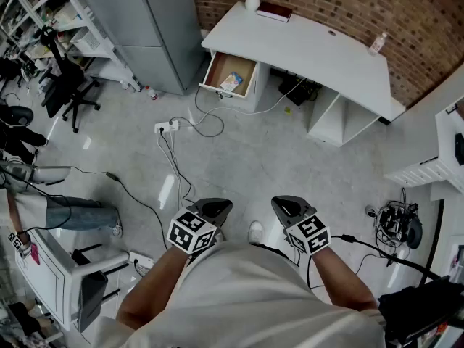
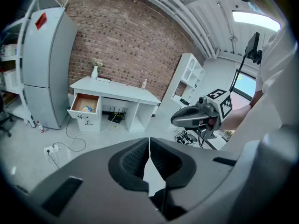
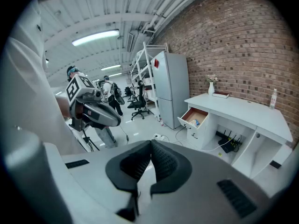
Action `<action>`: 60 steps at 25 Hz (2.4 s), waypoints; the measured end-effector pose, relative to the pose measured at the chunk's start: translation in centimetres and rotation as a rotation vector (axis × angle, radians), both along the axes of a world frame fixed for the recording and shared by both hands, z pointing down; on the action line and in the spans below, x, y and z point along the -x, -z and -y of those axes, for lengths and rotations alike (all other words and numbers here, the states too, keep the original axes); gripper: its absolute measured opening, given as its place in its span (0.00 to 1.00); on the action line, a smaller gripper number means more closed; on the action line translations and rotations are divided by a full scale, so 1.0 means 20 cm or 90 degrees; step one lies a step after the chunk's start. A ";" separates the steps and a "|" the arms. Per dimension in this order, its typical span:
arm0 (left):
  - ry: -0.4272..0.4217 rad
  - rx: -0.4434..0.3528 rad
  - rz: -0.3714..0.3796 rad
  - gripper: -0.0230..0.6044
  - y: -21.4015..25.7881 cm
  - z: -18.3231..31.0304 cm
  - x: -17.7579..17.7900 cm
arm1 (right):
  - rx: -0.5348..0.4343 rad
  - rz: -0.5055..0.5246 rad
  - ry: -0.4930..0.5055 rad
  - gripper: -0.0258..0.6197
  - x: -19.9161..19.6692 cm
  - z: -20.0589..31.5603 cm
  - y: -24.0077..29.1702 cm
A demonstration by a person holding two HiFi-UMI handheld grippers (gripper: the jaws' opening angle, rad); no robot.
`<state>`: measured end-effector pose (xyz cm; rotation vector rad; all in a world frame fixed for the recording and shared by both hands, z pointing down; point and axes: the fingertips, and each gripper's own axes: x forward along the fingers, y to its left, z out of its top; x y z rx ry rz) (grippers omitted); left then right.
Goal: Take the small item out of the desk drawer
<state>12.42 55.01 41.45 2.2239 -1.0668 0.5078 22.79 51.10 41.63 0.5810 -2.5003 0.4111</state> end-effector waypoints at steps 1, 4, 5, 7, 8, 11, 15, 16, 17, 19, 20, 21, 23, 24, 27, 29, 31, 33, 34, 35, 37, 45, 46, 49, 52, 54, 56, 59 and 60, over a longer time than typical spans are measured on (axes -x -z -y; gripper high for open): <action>0.006 -0.001 0.005 0.08 -0.01 -0.05 0.08 | -0.002 0.002 0.000 0.09 0.07 -0.04 0.01; 0.023 0.004 0.015 0.08 -0.04 -0.17 0.30 | -0.005 0.006 0.001 0.09 0.26 -0.12 0.02; 0.029 0.007 0.018 0.08 -0.05 -0.19 0.37 | -0.005 0.006 0.003 0.09 0.31 -0.13 0.03; 0.037 0.010 0.019 0.08 -0.06 -0.23 0.48 | -0.007 0.006 0.008 0.09 0.42 -0.16 0.04; 0.041 0.010 0.017 0.08 -0.07 -0.25 0.55 | -0.008 0.003 0.009 0.09 0.48 -0.19 0.04; 0.038 0.001 0.012 0.08 -0.08 -0.35 0.71 | -0.004 -0.004 0.003 0.09 0.64 -0.29 0.03; 0.024 -0.004 0.015 0.08 -0.12 -0.39 0.84 | 0.008 0.004 -0.027 0.09 0.77 -0.34 0.03; 0.022 -0.006 0.012 0.08 -0.13 -0.40 0.86 | 0.007 0.004 -0.037 0.09 0.79 -0.35 0.03; 0.021 -0.008 0.009 0.08 -0.14 -0.40 0.87 | 0.006 0.002 -0.045 0.09 0.80 -0.36 0.02; 0.020 -0.011 0.004 0.08 -0.19 -0.39 0.88 | 0.007 -0.004 -0.059 0.09 0.79 -0.37 -0.02; 0.020 -0.011 0.001 0.08 -0.21 -0.37 0.88 | 0.009 -0.006 -0.064 0.09 0.78 -0.36 -0.04; 0.021 -0.010 -0.003 0.08 -0.23 -0.35 0.88 | 0.013 -0.007 -0.068 0.09 0.77 -0.35 -0.06; 0.018 -0.007 -0.008 0.09 -0.26 -0.26 0.85 | 0.023 -0.006 -0.075 0.24 0.74 -0.27 -0.09; 0.015 -0.005 -0.010 0.14 -0.25 -0.19 0.82 | 0.029 -0.005 -0.078 0.27 0.73 -0.21 -0.09; 0.004 0.007 -0.007 0.23 -0.24 0.04 0.78 | 0.047 0.000 -0.079 0.27 0.72 0.01 -0.11; 0.006 0.015 0.002 0.24 -0.25 0.18 0.79 | 0.056 0.008 -0.074 0.26 0.74 0.16 -0.13; 0.010 0.019 0.013 0.25 -0.26 0.36 0.80 | 0.057 0.016 -0.068 0.22 0.76 0.34 -0.14; 0.010 0.020 0.029 0.25 -0.26 0.55 0.78 | 0.054 0.021 -0.060 0.21 0.75 0.53 -0.15; 0.011 0.019 0.037 0.26 -0.26 0.65 0.77 | 0.052 0.023 -0.057 0.20 0.74 0.62 -0.15; 0.014 0.019 0.044 0.26 -0.26 0.74 0.76 | 0.051 0.026 -0.054 0.19 0.72 0.70 -0.15; 0.020 0.015 0.055 0.26 -0.26 0.92 0.74 | 0.045 0.029 -0.048 0.18 0.68 0.86 -0.15; 0.023 0.020 0.080 0.26 -0.28 1.44 0.60 | 0.056 0.015 -0.071 0.11 0.50 1.33 -0.22; 0.019 0.022 0.083 0.27 -0.29 1.49 0.59 | 0.058 0.017 -0.071 0.10 0.49 1.37 -0.23; 0.006 0.030 0.086 0.27 -0.31 1.68 0.55 | 0.073 0.019 -0.077 0.09 0.47 1.50 -0.24; -0.015 0.039 0.093 0.28 -0.36 1.85 0.52 | 0.088 0.030 -0.090 0.09 0.46 1.61 -0.25; -0.029 0.049 0.095 0.29 -0.41 1.96 0.52 | 0.095 0.030 -0.104 0.09 0.45 1.68 -0.27; -0.041 0.062 0.099 0.33 -0.47 2.08 0.53 | 0.103 0.026 -0.124 0.09 0.44 1.77 -0.28; -0.060 0.080 0.119 0.39 -0.57 2.27 0.61 | 0.113 0.020 -0.161 0.09 0.46 1.92 -0.28; -0.067 0.087 0.128 0.39 -0.61 2.34 0.64 | 0.116 0.015 -0.172 0.09 0.47 1.98 -0.28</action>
